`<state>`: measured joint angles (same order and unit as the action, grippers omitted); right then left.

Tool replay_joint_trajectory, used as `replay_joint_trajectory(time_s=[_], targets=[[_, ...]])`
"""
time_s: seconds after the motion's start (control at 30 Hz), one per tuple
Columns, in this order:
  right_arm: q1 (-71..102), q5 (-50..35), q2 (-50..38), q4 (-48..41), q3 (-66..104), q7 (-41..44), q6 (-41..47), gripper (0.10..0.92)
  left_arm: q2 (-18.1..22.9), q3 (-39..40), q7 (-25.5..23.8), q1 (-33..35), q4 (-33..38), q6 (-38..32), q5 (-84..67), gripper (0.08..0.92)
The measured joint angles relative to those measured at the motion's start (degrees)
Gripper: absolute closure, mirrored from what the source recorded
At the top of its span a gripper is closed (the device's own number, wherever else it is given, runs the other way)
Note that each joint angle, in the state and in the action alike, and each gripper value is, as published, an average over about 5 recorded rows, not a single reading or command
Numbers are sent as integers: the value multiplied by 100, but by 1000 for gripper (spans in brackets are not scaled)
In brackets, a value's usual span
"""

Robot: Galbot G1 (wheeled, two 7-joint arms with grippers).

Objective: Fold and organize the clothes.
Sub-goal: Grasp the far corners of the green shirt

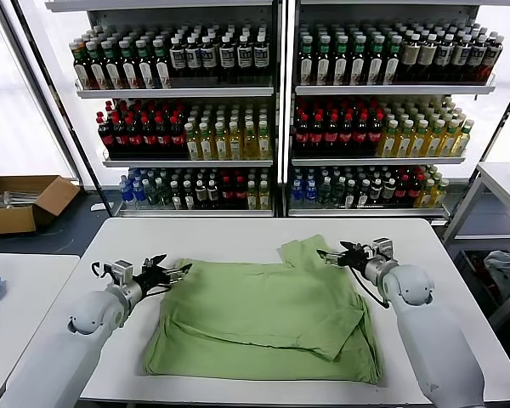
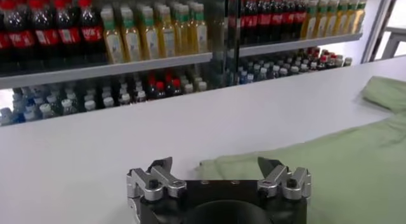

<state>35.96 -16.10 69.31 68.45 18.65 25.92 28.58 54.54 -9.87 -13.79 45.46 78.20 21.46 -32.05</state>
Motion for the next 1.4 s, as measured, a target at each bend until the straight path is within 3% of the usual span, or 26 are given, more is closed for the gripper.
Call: replay_joint_trajectory(time_s=[0.13,0.47,0.9,1.0,1.27,1.4], targets=[[-109,41,70,-221,-78,22,-60,233,33,92,39,-69,-128,18,-26,177],[-182,71,195,-463,-184,26,-135,514,49,271,82,-219,-290,73,-182,199],[-94,-3,279,-412,-182,-71,-142,883,-50,460,36,-209,-218,143,-298,555],[-54,-50,274,-345,-172,-121,-146,919,-55,467,25,-205,-179,144,-330,641],[109,-374,145,138,-70,-311,-90,919,-121,398,-11,-85,77,170,-491,871],[255,-632,35,571,60,-399,-21,919,-148,290,-14,24,334,234,-606,913]])
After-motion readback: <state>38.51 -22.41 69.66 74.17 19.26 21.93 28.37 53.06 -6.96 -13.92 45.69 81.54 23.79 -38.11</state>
